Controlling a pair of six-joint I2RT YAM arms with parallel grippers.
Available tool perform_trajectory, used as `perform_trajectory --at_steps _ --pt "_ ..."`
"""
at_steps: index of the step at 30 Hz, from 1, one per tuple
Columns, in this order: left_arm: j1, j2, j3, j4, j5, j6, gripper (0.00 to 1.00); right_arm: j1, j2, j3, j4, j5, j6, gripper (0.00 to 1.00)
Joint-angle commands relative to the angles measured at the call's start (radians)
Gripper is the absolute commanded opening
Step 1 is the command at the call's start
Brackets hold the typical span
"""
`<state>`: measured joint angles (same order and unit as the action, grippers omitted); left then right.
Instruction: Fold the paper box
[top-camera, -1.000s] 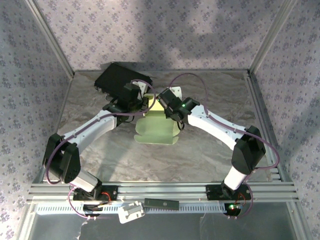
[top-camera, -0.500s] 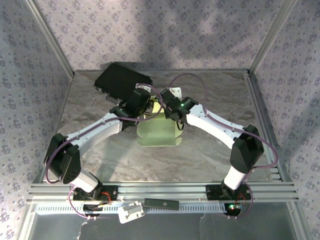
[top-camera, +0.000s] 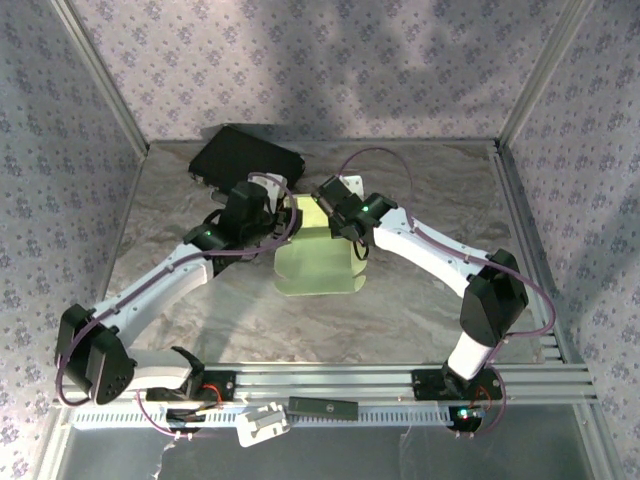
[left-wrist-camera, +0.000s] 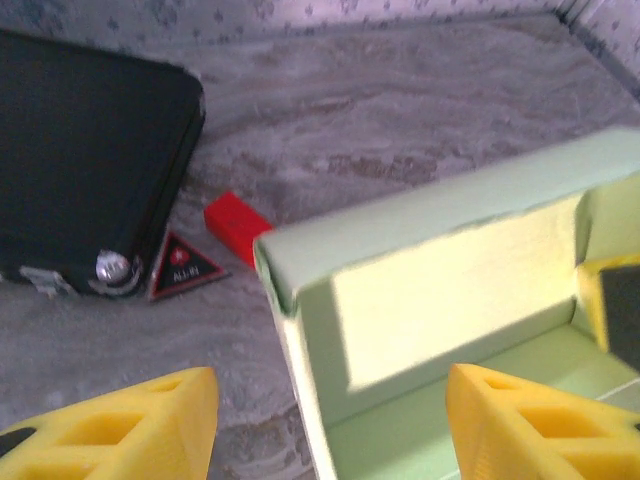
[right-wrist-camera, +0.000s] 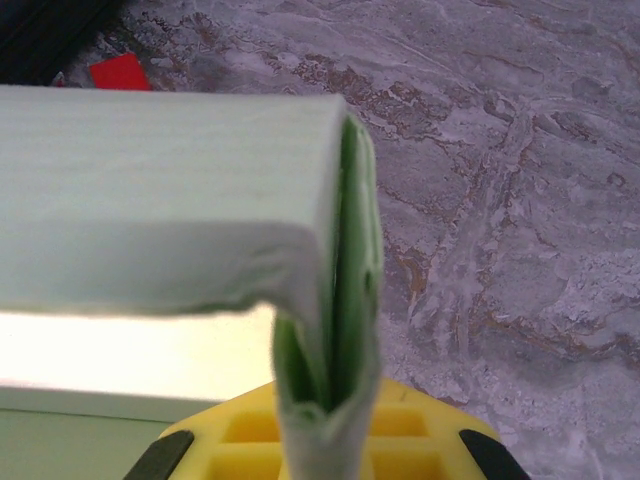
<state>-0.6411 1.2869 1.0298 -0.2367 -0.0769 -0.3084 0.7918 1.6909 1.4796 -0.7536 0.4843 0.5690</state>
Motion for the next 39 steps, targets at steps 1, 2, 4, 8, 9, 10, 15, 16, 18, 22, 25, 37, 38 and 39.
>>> perform_trajectory --at_steps 1,2,4,8,9,10,15,16,18,22,25,37,38,39 --pt "-0.001 0.007 -0.028 -0.005 0.022 -0.021 0.60 -0.006 0.011 0.035 -0.029 -0.005 0.009 0.00" --pt "-0.008 0.011 -0.034 0.001 -0.008 -0.021 0.59 -0.007 0.012 0.036 -0.030 -0.004 0.011 0.00" --pt "-0.018 0.019 -0.049 0.020 -0.060 -0.017 0.57 -0.007 0.011 0.037 -0.032 -0.004 0.011 0.00" --pt "-0.041 0.048 -0.055 0.065 -0.136 0.002 0.52 -0.008 0.012 0.040 -0.034 -0.007 0.012 0.00" --pt "-0.048 0.057 -0.051 0.072 -0.153 0.004 0.50 -0.008 0.013 0.041 -0.033 -0.008 0.012 0.00" --pt "-0.056 0.067 -0.044 0.076 -0.166 0.008 0.50 -0.008 0.015 0.040 -0.034 -0.009 0.012 0.00" --pt "-0.093 0.145 -0.009 0.075 -0.250 0.028 0.44 -0.008 0.012 0.037 -0.034 -0.010 0.019 0.00" --pt "-0.095 0.152 -0.008 0.081 -0.266 0.029 0.42 -0.008 0.011 0.036 -0.032 -0.010 0.017 0.00" --pt "-0.098 0.158 -0.020 0.102 -0.290 0.027 0.36 -0.007 0.007 0.035 -0.033 -0.009 0.020 0.00" --pt "-0.115 0.174 -0.024 0.118 -0.367 0.028 0.06 -0.008 0.008 0.033 -0.032 -0.011 0.019 0.00" --pt "-0.145 0.206 0.006 0.080 -0.462 0.021 0.00 -0.006 0.010 0.033 -0.030 -0.010 0.022 0.00" --pt "-0.229 0.216 0.146 -0.105 -0.594 -0.077 0.59 -0.010 0.015 0.027 -0.050 0.011 0.052 0.00" --pt "-0.231 0.197 0.158 -0.125 -0.572 -0.099 0.67 -0.013 0.013 0.023 -0.049 0.013 0.051 0.00" --pt "-0.232 0.171 0.168 -0.145 -0.552 -0.126 0.72 -0.016 0.010 0.018 -0.047 0.013 0.078 0.00"
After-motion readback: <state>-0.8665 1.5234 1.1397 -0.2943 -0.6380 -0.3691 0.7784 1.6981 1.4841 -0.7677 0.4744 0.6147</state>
